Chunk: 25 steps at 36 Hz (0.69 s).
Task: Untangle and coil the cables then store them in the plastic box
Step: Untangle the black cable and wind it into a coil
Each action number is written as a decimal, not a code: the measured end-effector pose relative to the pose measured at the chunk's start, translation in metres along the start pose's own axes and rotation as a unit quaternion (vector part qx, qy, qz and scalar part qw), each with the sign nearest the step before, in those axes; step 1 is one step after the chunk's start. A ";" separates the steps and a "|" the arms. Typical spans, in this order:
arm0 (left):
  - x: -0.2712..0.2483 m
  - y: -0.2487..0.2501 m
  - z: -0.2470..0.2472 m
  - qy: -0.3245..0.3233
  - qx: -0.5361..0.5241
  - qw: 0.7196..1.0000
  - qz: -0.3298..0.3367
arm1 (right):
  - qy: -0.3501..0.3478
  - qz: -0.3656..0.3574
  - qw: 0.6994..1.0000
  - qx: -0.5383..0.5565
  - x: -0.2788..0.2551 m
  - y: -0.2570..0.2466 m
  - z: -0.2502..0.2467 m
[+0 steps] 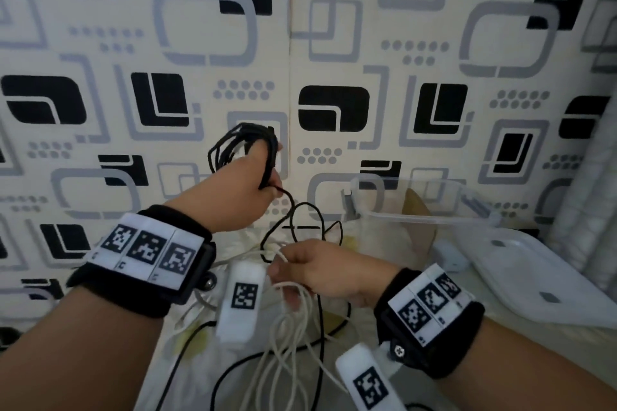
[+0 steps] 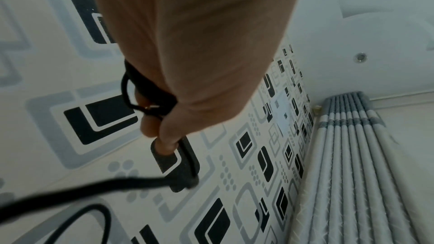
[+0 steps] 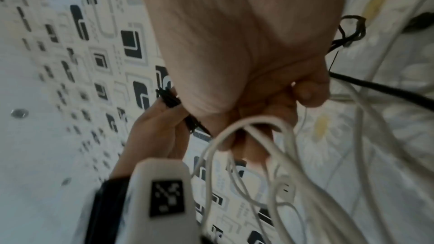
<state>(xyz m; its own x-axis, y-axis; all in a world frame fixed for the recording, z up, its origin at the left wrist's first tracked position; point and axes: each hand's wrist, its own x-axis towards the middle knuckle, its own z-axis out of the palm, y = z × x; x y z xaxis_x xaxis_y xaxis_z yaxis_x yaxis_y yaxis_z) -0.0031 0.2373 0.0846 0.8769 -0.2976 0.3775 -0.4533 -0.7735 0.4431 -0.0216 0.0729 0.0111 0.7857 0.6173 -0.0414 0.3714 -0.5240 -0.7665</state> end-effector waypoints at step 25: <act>0.004 0.000 0.015 0.124 -0.265 0.947 -0.133 | 0.241 0.014 0.968 -0.067 0.014 -0.011 0.026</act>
<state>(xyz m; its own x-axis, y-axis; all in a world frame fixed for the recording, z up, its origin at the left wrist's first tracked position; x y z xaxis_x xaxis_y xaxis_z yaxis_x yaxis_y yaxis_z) 0.0031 0.2274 0.0738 0.9365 0.0604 0.3453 -0.2956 -0.3934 0.8705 -0.0277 0.1024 0.0019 0.9242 0.2722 0.2678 0.3815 -0.6286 -0.6777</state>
